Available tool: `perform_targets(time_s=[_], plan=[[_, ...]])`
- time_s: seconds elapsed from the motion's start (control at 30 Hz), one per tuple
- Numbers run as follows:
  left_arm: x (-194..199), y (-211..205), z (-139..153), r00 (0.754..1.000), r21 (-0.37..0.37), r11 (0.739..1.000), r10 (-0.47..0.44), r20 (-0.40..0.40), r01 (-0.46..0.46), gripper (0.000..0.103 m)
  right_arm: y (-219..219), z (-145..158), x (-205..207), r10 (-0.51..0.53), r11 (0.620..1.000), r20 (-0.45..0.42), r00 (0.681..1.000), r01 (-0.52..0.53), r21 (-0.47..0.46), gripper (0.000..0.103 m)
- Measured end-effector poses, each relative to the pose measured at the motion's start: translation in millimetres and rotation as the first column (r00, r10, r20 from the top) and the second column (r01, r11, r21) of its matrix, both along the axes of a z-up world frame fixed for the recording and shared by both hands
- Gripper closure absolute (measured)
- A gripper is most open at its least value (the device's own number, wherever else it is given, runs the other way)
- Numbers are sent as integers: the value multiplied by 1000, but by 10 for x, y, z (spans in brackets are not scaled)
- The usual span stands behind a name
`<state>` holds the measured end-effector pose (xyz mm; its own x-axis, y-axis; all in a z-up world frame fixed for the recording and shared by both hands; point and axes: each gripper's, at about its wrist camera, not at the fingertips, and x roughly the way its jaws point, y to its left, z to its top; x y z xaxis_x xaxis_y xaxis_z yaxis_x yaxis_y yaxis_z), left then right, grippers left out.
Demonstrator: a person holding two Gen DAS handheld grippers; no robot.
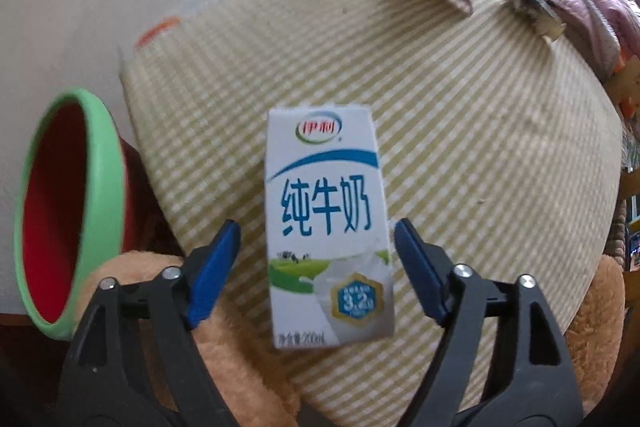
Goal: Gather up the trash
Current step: 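Carry the milk carton and green wrapper over the red bucket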
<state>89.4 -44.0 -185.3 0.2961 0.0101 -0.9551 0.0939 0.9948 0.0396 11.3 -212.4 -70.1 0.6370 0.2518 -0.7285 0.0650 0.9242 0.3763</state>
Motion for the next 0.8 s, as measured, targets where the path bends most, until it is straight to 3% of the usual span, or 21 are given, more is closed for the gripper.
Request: perform_targets(time_s=[0.1,0.13,0.17,0.33,0.43,0.63,0.8], plan=[[34,29,-53,1000,-19,1000,12,-9,-12,28,12,11,-5,3,1000,1,1000,-3,-6,80],[25,36,-41,1000,-32,999,11,-4,-11,35,11,12,-10,2,1000,0,1000,-2,-6,80],[19,44,-30,1000,-42,999,7,-4,-7,53,9,14,-14,0,1000,0,1000,0,-6,80],[-82,224,213,997,-124,992,43,59,-35,54,39,18,-10,7,1000,-3,1000,-7,-8,80],[-170,341,538,987,-146,988,64,145,-43,54,101,29,3,22,1000,-3,1000,-22,-9,80],[-226,739,1219,940,-181,981,123,318,-67,54,376,62,60,90,996,-4,996,-90,-23,80],[-301,1030,1421,910,-158,982,161,382,-107,54,700,125,113,170,985,7,986,-169,-37,80]])
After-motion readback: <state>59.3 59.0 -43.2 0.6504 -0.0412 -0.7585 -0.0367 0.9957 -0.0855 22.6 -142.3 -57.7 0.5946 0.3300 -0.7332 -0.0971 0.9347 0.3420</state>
